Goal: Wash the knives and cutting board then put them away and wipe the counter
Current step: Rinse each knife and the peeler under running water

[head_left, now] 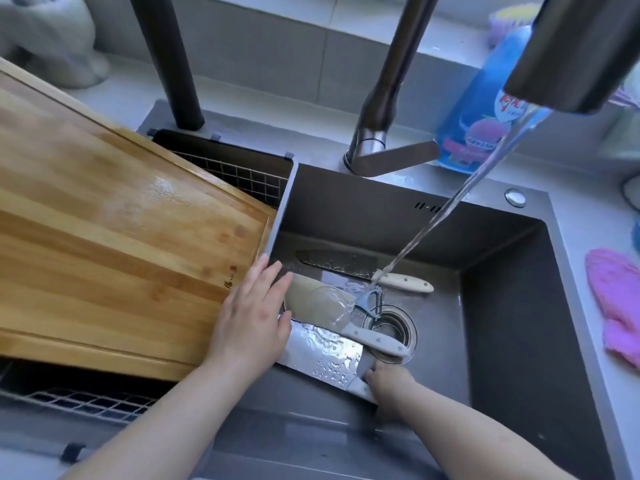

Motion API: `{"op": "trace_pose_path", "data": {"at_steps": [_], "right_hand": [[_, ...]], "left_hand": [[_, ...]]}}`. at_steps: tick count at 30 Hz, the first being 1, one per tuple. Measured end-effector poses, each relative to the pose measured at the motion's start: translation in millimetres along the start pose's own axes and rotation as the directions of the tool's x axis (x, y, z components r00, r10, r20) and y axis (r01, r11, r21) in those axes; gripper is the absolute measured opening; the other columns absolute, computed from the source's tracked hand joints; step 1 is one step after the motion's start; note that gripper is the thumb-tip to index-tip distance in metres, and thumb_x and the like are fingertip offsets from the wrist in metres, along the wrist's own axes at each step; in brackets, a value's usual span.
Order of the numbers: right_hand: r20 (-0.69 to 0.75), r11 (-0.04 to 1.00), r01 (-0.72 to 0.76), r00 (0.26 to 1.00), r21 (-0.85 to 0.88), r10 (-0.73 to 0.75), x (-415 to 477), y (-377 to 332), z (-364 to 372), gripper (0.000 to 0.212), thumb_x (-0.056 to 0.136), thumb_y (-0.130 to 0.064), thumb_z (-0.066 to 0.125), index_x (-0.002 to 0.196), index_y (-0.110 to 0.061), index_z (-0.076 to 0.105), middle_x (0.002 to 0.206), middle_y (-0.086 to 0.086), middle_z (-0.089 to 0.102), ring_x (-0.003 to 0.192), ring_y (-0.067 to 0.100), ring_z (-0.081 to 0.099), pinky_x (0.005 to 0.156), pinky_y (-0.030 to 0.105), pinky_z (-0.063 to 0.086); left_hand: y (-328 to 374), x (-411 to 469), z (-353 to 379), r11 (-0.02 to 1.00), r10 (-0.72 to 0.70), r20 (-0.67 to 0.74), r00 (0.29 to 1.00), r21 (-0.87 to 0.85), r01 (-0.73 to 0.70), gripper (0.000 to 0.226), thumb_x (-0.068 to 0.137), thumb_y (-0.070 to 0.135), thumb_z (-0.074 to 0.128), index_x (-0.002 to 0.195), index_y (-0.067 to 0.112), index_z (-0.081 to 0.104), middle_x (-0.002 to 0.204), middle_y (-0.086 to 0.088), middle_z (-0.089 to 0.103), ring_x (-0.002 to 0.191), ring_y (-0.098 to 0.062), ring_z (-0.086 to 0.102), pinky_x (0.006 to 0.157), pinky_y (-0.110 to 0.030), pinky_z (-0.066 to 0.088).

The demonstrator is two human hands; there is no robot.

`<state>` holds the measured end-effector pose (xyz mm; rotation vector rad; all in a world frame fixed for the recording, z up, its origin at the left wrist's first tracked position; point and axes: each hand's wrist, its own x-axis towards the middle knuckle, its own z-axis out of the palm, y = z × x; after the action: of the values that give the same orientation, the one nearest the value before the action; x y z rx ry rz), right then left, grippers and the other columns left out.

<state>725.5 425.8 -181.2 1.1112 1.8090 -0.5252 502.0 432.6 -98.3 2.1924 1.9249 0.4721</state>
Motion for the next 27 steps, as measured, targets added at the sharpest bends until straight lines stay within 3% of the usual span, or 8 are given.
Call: {"op": "trace_pose_path", "data": {"at_steps": [7, 9, 13, 17, 20, 22, 25, 27], "right_hand": [[0.171, 0.990, -0.049, 0.985, 0.131, 0.026, -28, 2, -7, 0.033, 0.084, -0.020, 0.058, 0.116, -0.012, 0.053, 0.129, 0.012, 0.054, 0.113, 0.030, 0.054, 0.087, 0.032, 0.046], [0.112, 0.988, -0.050, 0.993, 0.144, 0.034, -42, 8, -17, 0.009, 0.084, -0.017, 0.054, 0.093, -0.018, 0.053, 0.124, 0.011, 0.057, 0.104, 0.029, 0.056, 0.072, 0.027, 0.043], [-0.032, 0.989, -0.099, 0.994, 0.112, 0.103, -74, 22, -33, 0.015, 0.080, -0.014, 0.049, 0.093, -0.018, 0.054, 0.084, 0.004, 0.058, 0.086, 0.027, 0.055, 0.061, 0.023, 0.037], [-0.163, 0.924, -0.155, 0.961, 0.350, 0.223, -111, 37, -39, 0.019, 0.074, -0.014, 0.048, 0.062, -0.020, 0.036, 0.061, -0.006, 0.040, 0.066, 0.020, 0.046, 0.046, 0.022, 0.027], [-0.263, 0.847, -0.165, 0.905, 0.506, 0.334, -138, 44, -44, 0.026, 0.074, -0.016, 0.051, 0.059, -0.021, 0.031, 0.062, -0.005, 0.040, 0.053, 0.008, 0.037, 0.046, 0.022, 0.025], [-0.306, 0.811, -0.154, 0.873, 0.565, 0.379, -150, 45, -48, 0.026, 0.074, -0.016, 0.051, 0.059, -0.020, 0.030, 0.062, -0.006, 0.039, 0.052, 0.008, 0.035, 0.046, 0.022, 0.024], [-0.355, 0.776, -0.132, 0.834, 0.616, 0.423, -161, 43, -51, 0.024, 0.071, -0.015, 0.050, 0.059, -0.019, 0.029, 0.061, -0.004, 0.040, 0.051, 0.009, 0.035, 0.046, 0.022, 0.024], [-0.393, 0.787, -0.130, 0.810, 0.603, 0.435, -168, 42, -50, 0.024, 0.071, -0.015, 0.049, 0.059, -0.020, 0.030, 0.060, -0.004, 0.040, 0.051, 0.007, 0.035, 0.046, 0.021, 0.023]], "left_hand": [[1, 0, -1, 1.000, -0.008, -0.003, 1.000, -0.016, 0.008, 0.039, 0.062, 0.000, 0.062, 0.100, 0.001, 0.069, 0.108, -0.015, 0.068, 0.109, -0.035, 0.060, 0.075, -0.046, 0.053], [3, 0, -4, 1.000, -0.012, -0.018, 1.000, -0.022, 0.012, 0.038, 0.064, -0.003, 0.061, 0.101, 0.000, 0.068, 0.108, -0.017, 0.068, 0.110, -0.037, 0.059, 0.075, -0.048, 0.052], [10, -3, -13, 0.993, -0.071, 0.043, 0.997, -0.093, 0.075, 0.044, 0.084, 0.007, 0.039, 0.126, 0.005, 0.055, 0.137, -0.011, 0.049, 0.135, -0.027, 0.035, 0.105, -0.044, 0.033], [10, -4, -18, 0.997, 0.026, 0.087, 0.996, 0.068, -0.032, 0.049, 0.079, 0.015, 0.032, 0.118, 0.009, 0.062, 0.127, -0.005, 0.059, 0.122, -0.022, 0.053, 0.104, -0.035, 0.037], [33, -4, -20, 0.988, 0.117, 0.197, 0.973, 0.076, -0.134, 0.074, 0.077, 0.036, -0.008, 0.147, 0.017, 0.004, 0.154, 0.005, 0.000, 0.141, -0.012, -0.009, 0.109, -0.027, -0.014], [63, -6, -21, 0.976, 0.197, 0.266, 0.944, 0.039, -0.215, 0.070, 0.077, 0.048, -0.011, 0.142, 0.023, -0.018, 0.149, 0.009, -0.021, 0.128, -0.008, -0.030, 0.106, -0.027, -0.020], [90, -3, -14, 0.903, 0.409, 0.295, 0.863, 0.004, -0.429, 0.067, 0.082, 0.045, 0.025, 0.143, 0.021, 0.014, 0.149, -0.001, 0.027, 0.142, -0.016, 0.014, 0.113, -0.034, 0.004], [95, 3, -16, 0.883, 0.427, 0.375, 0.823, 0.026, -0.469, 0.066, 0.083, 0.041, 0.030, 0.143, 0.016, 0.020, 0.149, -0.003, 0.031, 0.140, -0.016, 0.023, 0.114, -0.037, -0.006]]}}
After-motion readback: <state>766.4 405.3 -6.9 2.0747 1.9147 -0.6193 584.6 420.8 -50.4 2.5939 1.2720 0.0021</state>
